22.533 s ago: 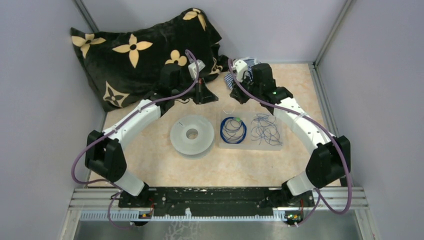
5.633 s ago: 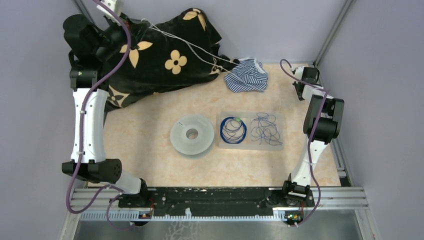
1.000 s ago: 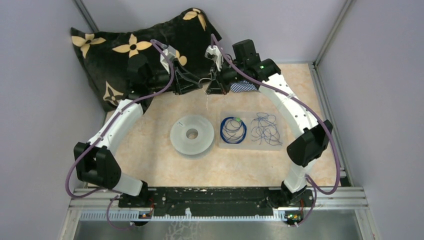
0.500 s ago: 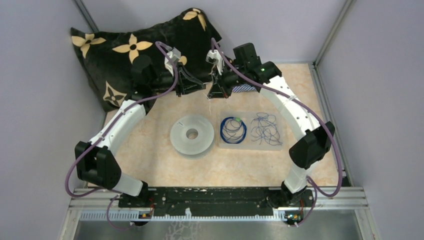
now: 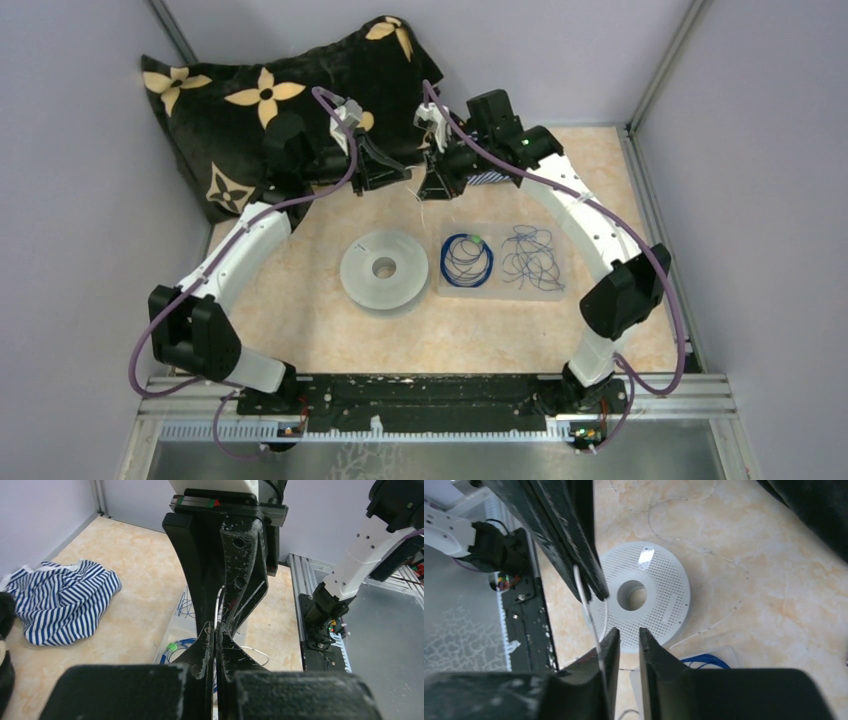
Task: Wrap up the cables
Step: Adjust the cable at the center of the board, then move the storage box to the center of the board.
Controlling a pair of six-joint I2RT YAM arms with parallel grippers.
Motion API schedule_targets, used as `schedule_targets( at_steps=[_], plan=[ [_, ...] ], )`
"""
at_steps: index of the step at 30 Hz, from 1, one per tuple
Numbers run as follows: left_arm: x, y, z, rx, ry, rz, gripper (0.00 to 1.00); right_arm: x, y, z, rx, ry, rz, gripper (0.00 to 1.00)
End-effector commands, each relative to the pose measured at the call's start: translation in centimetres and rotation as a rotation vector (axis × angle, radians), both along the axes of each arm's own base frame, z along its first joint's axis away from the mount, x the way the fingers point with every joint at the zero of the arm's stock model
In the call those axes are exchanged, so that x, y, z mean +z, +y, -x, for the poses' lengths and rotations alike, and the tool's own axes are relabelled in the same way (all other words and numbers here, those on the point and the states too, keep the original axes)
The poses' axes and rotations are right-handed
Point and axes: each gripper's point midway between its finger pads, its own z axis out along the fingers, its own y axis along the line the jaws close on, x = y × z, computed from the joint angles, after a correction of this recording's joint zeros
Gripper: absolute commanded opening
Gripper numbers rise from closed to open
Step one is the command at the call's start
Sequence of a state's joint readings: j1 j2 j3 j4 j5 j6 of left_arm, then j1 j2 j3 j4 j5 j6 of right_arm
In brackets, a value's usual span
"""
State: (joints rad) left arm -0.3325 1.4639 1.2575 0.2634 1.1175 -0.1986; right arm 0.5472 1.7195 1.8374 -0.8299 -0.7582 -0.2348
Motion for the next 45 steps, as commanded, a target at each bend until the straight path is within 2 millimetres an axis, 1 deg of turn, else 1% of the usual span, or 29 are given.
schedule_targets(
  at_steps=[1, 3, 4, 6, 8, 11, 13, 15, 17, 19, 20, 22, 26, 29, 31, 34, 37, 39, 42, 45],
  plan=[
    [1.4, 0.8, 0.3, 0.074, -0.119, -0.024, 0.00, 3.2, -1.4, 0.1, -0.068, -0.134, -0.004, 0.29],
    [1.3, 1.6, -0.3, 0.129, -0.159, -0.056, 0.00, 3.3, -2.2, -0.3, -0.108, -0.171, 0.023, 0.43],
    [1.4, 2.1, -0.7, 0.160, -0.180, -0.072, 0.00, 3.4, -2.8, -0.6, -0.135, -0.195, 0.042, 0.48],
    [1.9, 3.5, -1.5, 0.226, -0.218, -0.097, 0.00, 3.7, -3.8, -1.0, -0.184, -0.237, 0.069, 0.55],
    [2.8, 5.1, -2.6, 0.307, -0.250, -0.118, 0.00, 4.1, -4.9, -1.6, -0.232, -0.274, 0.086, 0.60],
    [4.5, 8.8, -4.3, 0.437, -0.306, -0.149, 0.00, 5.2, -6.8, -2.1, -0.299, -0.306, 0.077, 0.66],
    [5.5, 11.8, -5.3, 0.528, -0.321, -0.160, 0.00, 5.5, -8.4, -2.8, -0.350, -0.308, 0.068, 0.70],
    [6.3, 14.8, -6.3, 0.617, -0.321, -0.173, 0.00, 5.6, -9.4, -3.1, -0.387, -0.317, 0.061, 0.73],
    [6.8, 17.5, -7.0, 0.695, -0.325, -0.193, 0.00, 4.4, -10.3, -3.2, -0.410, -0.328, 0.097, 0.74],
    [7.3, 19.7, -7.5, 0.771, -0.334, -0.212, 0.00, 2.4, -11.0, -3.3, -0.421, -0.329, 0.149, 0.74],
    [7.4, 20.6, -7.6, 0.806, -0.340, -0.224, 0.00, 1.3, -11.3, -3.2, -0.422, -0.324, 0.175, 0.74],
    [7.5, 21.7, -7.8, 0.851, -0.357, -0.246, 0.00, -1.4, -12.4, -3.4, -0.445, -0.312, 0.250, 0.74],
    [7.2, 22.4, -7.7, 0.892, -0.372, -0.263, 0.00, -6.9, -14.6, -3.7, -0.508, -0.275, 0.389, 0.74],
    [6.7, 22.0, -7.4, 0.877, -0.369, -0.247, 0.00, -11.2, -15.9, -3.9, -0.554, -0.232, 0.472, 0.74],
    [6.1, 21.6, -7.2, 0.853, -0.354, -0.240, 0.00, -13.2, -16.4, -4.1, -0.579, -0.207, 0.509, 0.74],
    [5.7, 21.0, -6.9, 0.814, -0.338, -0.227, 0.00, -16.2, -16.5, -3.9, -0.579, -0.152, 0.546, 0.73],
    [5.3, 20.6, -6.7, 0.791, -0.327, -0.215, 0.00, -18.6, -16.5, -4.0, -0.582, -0.109, 0.573, 0.72],
    [5.0, 20.3, -6.5, 0.776, -0.317, -0.209, 0.00, -19.9, -16.8, -4.1, -0.596, -0.095, 0.598, 0.71],
    [4.6, 20.1, -6.5, 0.761, -0.311, -0.202, 0.00, -21.4, -17.5, -4.3, -0.614, -0.089, 0.641, 0.70],
    [4.3, 20.0, -6.4, 0.752, -0.306, -0.198, 0.00, -22.4, -18.4, -4.4, -0.627, -0.084, 0.676, 0.69]
  ],
)
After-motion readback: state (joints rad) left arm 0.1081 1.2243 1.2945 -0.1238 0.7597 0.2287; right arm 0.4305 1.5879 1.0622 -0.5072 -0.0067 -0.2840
